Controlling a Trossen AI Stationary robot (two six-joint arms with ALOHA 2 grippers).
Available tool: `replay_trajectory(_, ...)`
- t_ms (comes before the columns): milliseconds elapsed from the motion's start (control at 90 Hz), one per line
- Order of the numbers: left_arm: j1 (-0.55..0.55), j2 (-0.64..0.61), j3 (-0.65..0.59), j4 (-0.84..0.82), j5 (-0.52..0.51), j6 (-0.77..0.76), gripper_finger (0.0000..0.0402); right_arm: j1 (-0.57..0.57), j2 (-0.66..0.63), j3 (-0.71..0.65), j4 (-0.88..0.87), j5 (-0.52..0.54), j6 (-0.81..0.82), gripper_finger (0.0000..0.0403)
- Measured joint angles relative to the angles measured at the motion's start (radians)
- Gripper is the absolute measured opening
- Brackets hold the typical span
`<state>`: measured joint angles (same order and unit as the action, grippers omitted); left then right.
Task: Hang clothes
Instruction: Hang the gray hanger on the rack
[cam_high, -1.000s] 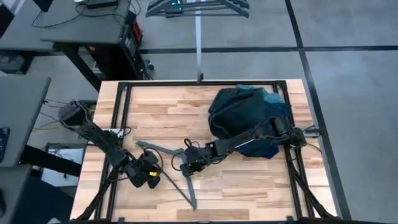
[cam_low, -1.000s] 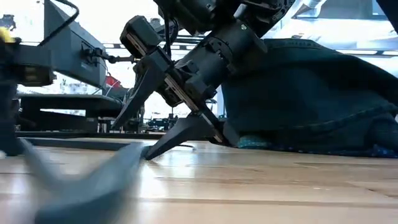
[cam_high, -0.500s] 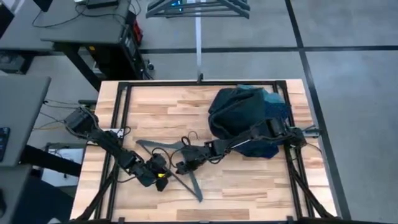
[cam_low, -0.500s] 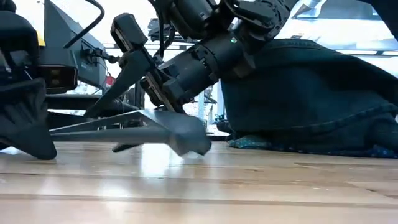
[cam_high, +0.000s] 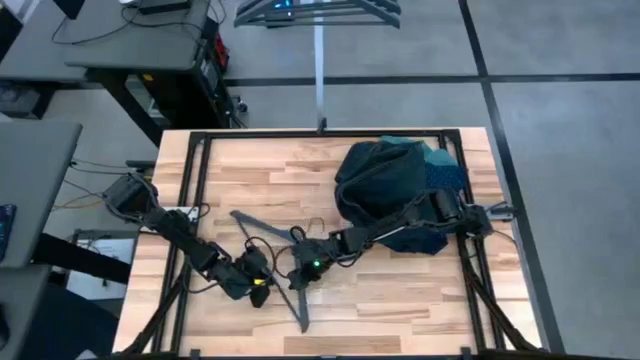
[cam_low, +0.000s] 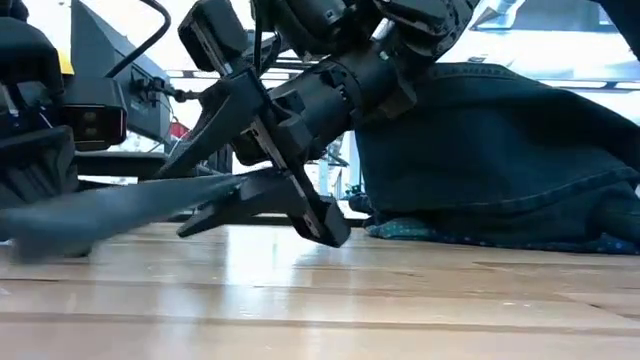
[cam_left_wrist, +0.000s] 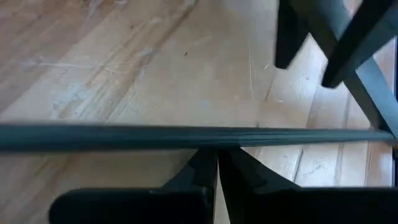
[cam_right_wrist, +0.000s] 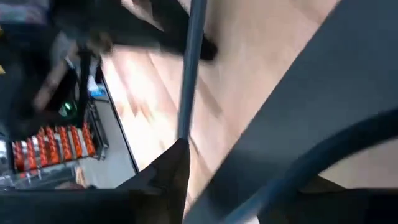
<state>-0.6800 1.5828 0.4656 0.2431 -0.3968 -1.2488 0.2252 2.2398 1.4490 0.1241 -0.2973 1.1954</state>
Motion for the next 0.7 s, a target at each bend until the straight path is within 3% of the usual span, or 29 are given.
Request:
replay_trajectory(144, 0.000, -0.034, -0.002, -0.011, 0.021, 0.031, 0.0000, 0.015, -0.014, 0.000, -0.047, 0.001, -0.066, 0.0070)
replay_trajectory(300, -0.001, -0.161, -0.004, -0.078, 0.038, 0.084, 0.0000, 0.014, -0.092, 0.002, -0.221, 0.031, -0.180, 0.0069)
replay_trajectory(467, 0.008, -0.361, 0.039, -0.251, 0.070, 0.104, 0.0000, -0.012, -0.216, 0.001, -0.479, 0.095, -0.354, 0.0065)
replay_trajectory(567, 0.024, -0.499, 0.112, -0.318, 0.027, 0.257, 0.0000, -0.036, -0.299, 0.001, -0.577, 0.127, -0.484, 0.0028)
replay_trajectory(700, 0.083, -0.660, 0.250, -0.465, -0.081, 0.463, 0.0000, -0.075, -0.414, 0.000, -0.676, 0.131, -0.612, 0.0028)
